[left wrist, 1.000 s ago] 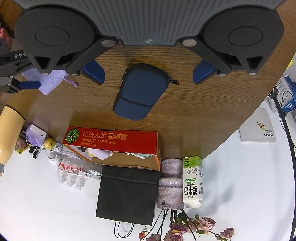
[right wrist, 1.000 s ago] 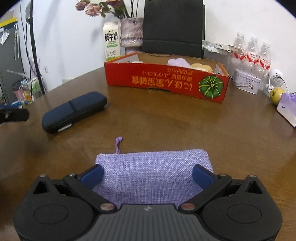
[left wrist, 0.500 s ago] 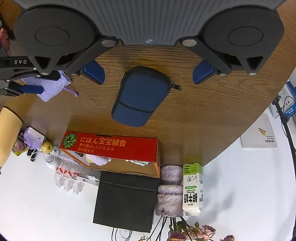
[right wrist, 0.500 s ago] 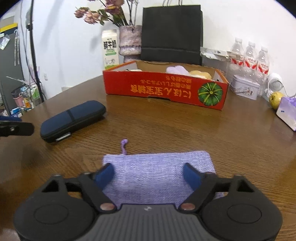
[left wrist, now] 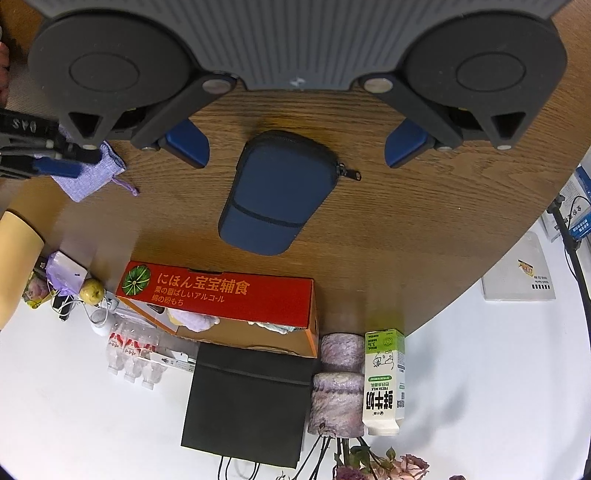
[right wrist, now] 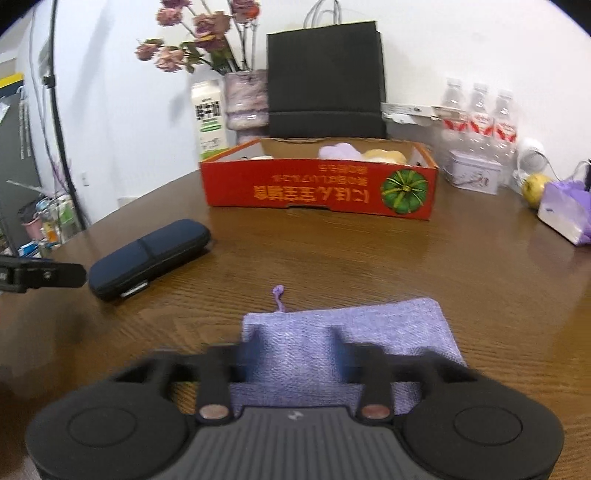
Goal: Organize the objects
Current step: 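Grasp the lilac drawstring pouch with the right gripper while left grasps the navy pouch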
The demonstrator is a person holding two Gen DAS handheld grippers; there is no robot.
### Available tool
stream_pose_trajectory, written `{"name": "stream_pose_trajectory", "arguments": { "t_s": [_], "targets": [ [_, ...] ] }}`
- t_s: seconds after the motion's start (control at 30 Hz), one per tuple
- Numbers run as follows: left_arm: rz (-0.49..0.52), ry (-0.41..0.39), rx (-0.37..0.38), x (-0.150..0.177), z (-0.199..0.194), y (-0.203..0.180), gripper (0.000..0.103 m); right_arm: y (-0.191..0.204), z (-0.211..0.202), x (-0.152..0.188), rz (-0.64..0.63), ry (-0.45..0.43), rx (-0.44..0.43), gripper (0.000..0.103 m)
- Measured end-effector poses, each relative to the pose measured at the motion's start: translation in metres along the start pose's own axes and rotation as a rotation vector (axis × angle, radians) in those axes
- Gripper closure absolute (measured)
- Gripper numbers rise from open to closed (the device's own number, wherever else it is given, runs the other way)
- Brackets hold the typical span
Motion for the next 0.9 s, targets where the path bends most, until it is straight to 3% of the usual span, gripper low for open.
{"name": "stream_pose_trajectory", "arguments": {
  "t_s": [0.03,0.07,0.33,0.47,0.7,0.77,0.9],
  "targets": [
    [0.001,-0.004,-0.002,0.0,0.0,0.0,0.0,0.002,0.0,0.002,-0.019,0.007,0.006,0.003],
    [0.001,-0.007,-0.004,-0.001,-0.002,0.002,0.0,0.004,0.0,0.003,-0.052,0.012,0.018,0.001],
    [-0.01,-0.016,-0.024,-0.002,-0.006,0.011,0.0,0.001,0.01,-0.014,-0.25,0.199,0.089,0.0],
    [-0.017,-0.021,-0.015,-0.001,-0.009,0.011,0.0,-0.02,0.038,-0.027,-0.153,0.34,0.001,0.0],
    [-0.025,-0.023,-0.009,0.0,-0.01,0.016,0.0,-0.028,0.041,-0.024,-0.115,0.283,0.024,0.0],
    [-0.017,-0.018,-0.007,0.0,-0.008,0.015,0.0,-0.03,0.037,-0.022,-0.102,0.25,0.027,0.003],
    [0.004,-0.01,0.005,-0.002,-0.005,0.011,0.0,-0.038,0.03,-0.022,-0.058,0.185,0.062,0.031]
  ]
}}
Point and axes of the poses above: each gripper's, at about its wrist camera, not at the fingertips, and z roughly the way its jaws point, y to its left, x to its underside, the point moved 4 cm from there along z, roughly the way its jaws point, and after that the axes turned 10 degrees about x, right-handed, at the moved point
